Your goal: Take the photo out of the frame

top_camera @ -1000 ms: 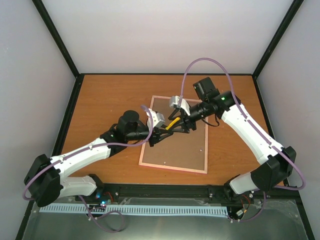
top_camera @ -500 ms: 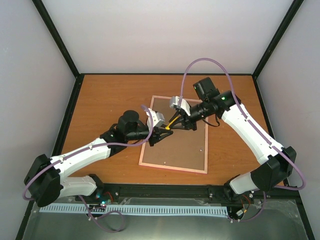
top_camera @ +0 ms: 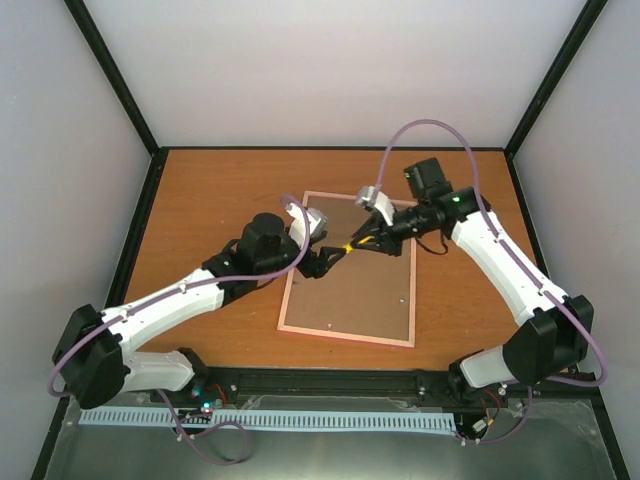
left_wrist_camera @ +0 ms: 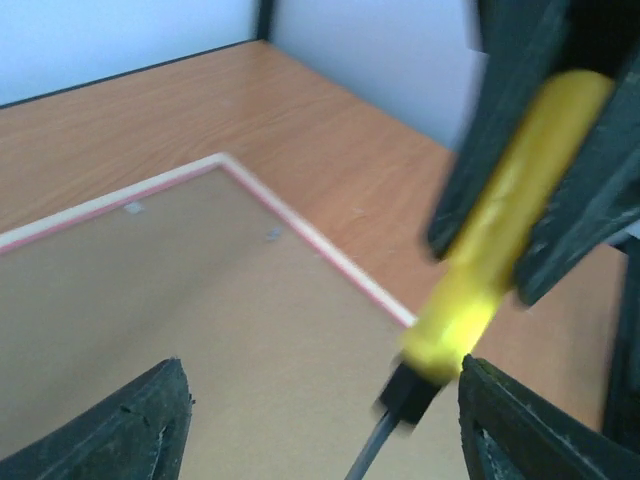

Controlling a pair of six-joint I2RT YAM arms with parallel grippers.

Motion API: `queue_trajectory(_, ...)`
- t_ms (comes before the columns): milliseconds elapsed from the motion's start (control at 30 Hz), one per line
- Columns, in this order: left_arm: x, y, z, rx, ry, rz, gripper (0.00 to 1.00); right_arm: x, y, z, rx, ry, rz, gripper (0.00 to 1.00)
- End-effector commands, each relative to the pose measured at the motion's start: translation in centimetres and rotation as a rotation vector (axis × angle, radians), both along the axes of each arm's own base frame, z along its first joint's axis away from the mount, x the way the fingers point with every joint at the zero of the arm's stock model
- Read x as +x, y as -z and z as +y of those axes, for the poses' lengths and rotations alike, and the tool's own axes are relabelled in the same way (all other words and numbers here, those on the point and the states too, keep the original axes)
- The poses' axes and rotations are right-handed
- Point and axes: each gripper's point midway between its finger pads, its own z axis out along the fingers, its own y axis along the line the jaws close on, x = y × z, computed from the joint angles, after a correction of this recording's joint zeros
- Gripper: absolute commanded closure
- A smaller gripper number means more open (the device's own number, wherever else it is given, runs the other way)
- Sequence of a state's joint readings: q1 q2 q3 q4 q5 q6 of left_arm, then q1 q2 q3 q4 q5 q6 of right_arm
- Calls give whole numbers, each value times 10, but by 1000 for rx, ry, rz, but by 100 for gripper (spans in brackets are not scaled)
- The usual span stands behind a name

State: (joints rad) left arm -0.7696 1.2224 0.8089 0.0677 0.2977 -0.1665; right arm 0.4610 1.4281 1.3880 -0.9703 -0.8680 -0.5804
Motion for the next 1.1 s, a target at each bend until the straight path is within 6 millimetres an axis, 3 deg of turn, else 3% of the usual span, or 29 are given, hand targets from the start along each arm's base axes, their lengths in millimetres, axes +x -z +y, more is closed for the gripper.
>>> queue_trajectory(0,45,-5,35,26,-328,94,26,16,5,-39,28,155,55,97)
queue_trajectory(133,41,31,55,46,-476,291,26,17,29,-61,-45,242,22,97)
queue_trajectory(267,33,74,79,89,-614,424,27,0,48,-65,-68,199,1,97)
queue_trajectory(367,25,99,97,117,-698,481,28,-9,69,-62,-109,155,18,97)
queue_trajectory(500,6,126,107,151,-717,576,28,-26,100,-46,-218,63,33,97)
queue_trajectory(633,-15,152,109,186,-682,671,32,-40,111,-27,-253,-16,24,97)
queue_trajectory(767,-31,171,113,203,-659,727,37,-48,114,-10,-260,-70,27,97)
queue_trajectory(1067,-40,190,119,249,-657,757,51,-55,131,15,-342,-135,5,97)
